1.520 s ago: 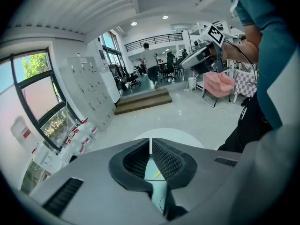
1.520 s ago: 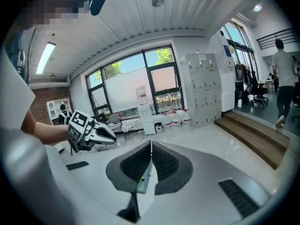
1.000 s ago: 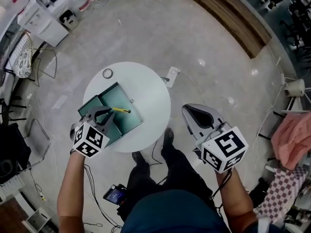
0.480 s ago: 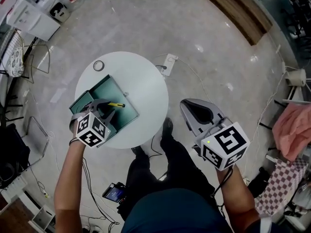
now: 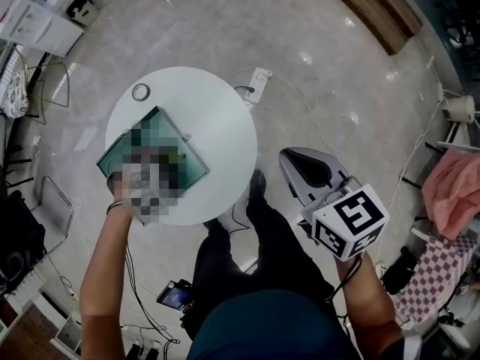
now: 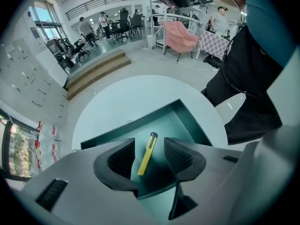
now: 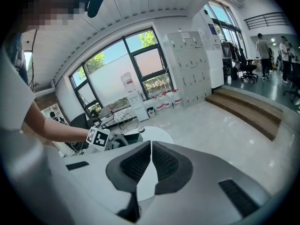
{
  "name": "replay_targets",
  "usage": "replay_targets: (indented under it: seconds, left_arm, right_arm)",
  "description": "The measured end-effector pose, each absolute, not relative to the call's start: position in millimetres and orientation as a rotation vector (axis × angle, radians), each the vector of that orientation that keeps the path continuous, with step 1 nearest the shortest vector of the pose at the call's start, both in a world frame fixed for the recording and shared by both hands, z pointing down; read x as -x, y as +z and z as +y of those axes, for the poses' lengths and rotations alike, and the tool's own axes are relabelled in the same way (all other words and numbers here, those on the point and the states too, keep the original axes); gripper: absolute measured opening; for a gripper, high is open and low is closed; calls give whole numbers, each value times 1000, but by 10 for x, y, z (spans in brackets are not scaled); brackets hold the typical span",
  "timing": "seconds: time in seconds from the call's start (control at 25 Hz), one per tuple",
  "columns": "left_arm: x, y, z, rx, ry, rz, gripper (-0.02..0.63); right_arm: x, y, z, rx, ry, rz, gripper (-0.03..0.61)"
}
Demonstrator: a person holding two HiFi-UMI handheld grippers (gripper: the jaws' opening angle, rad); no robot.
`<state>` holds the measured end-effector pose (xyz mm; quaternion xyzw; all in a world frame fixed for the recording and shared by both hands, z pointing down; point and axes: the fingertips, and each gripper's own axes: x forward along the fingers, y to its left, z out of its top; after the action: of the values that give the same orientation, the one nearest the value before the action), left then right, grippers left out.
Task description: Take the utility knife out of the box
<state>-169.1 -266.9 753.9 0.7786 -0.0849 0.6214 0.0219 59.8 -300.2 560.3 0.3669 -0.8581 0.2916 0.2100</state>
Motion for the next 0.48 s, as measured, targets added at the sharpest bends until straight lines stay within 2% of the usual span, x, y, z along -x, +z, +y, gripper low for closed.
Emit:
replay_targets:
  seconds: [0.48]
  left_arm:
    - [1653, 8039, -2803, -2336, 2076, -108, 204]
  right_arm:
    - [-819, 5992, -3083, -1036, 880, -2335, 38]
